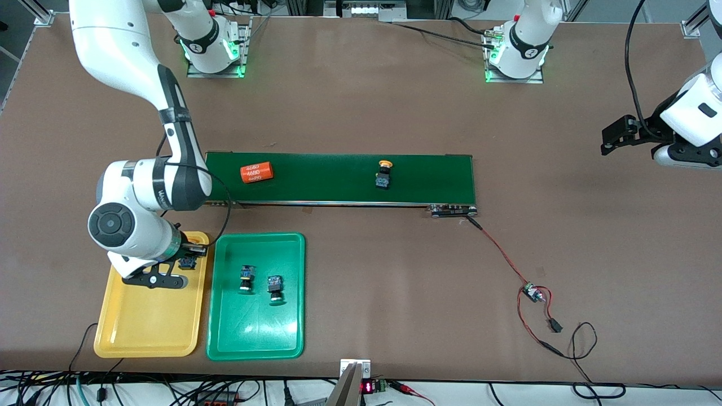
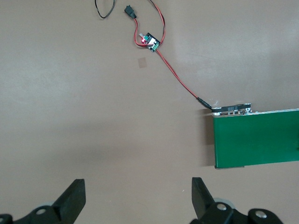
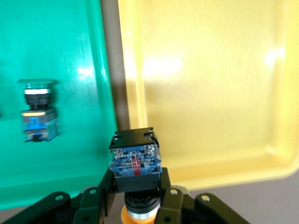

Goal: Sort buttons by color to trays
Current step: 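Carry the yellow button to the yellow tray and open the right gripper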

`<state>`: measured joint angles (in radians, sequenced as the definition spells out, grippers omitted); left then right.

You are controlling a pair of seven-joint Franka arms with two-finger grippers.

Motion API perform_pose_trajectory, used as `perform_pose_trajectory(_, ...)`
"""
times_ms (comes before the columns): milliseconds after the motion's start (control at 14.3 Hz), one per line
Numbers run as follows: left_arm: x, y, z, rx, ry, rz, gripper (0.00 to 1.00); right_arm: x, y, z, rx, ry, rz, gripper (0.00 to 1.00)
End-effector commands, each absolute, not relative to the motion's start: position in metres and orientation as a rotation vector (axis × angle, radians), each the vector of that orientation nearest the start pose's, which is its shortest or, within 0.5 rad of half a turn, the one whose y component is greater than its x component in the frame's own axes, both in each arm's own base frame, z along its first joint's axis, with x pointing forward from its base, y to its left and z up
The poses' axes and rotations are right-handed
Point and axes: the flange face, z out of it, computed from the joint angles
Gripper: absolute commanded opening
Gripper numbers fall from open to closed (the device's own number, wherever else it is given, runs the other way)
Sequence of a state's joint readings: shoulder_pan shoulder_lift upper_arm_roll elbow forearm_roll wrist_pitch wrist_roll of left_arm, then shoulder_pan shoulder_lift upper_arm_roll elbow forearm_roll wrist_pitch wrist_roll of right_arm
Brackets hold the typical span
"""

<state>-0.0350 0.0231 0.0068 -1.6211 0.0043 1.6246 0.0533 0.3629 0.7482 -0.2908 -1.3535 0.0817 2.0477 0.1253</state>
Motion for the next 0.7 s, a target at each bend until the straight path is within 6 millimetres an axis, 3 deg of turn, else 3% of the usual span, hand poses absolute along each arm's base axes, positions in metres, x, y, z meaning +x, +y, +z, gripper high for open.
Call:
perform_pose_trajectory(0, 0.568, -0.02, 0.598, -3.123, 0.133, 0.031, 1.0, 0.738, 0.073, 0.259, -3.23, -0.052, -0.042, 0.0)
perform_pose_trajectory(349, 0.567, -0.019, 0.597, -3.123, 0.131, 0.034, 1.0, 0.745, 0.045, 0.202, -3.246, -0.145, -0.113, 0.01)
perform_pose_trajectory(418, 0.568, -0.019, 0.598, -3.123, 0.131, 0.031, 1.0, 0.75, 0.028, 0.199, -3.245, -0.187, -0.177, 0.02)
perform_pose_trajectory(488, 0.568, -0.019, 0.597, -3.123, 0.131, 0.034, 1.0, 0.754, 0.013, 0.202, -3.246, -0.233, -0.243, 0.34)
perform_pose_trajectory(558, 0.568, -0.019, 0.597, -3.123, 0.131, 0.031, 1.0, 0.756, 0.014, 0.205, -3.24, -0.23, -0.261, 0.99)
perform_pose_trajectory(628, 0.568, -0.019, 0.597, -3.123, 0.131, 0.034, 1.0, 0.756, 0.019, 0.213, -3.236, -0.228, -0.262, 1.0)
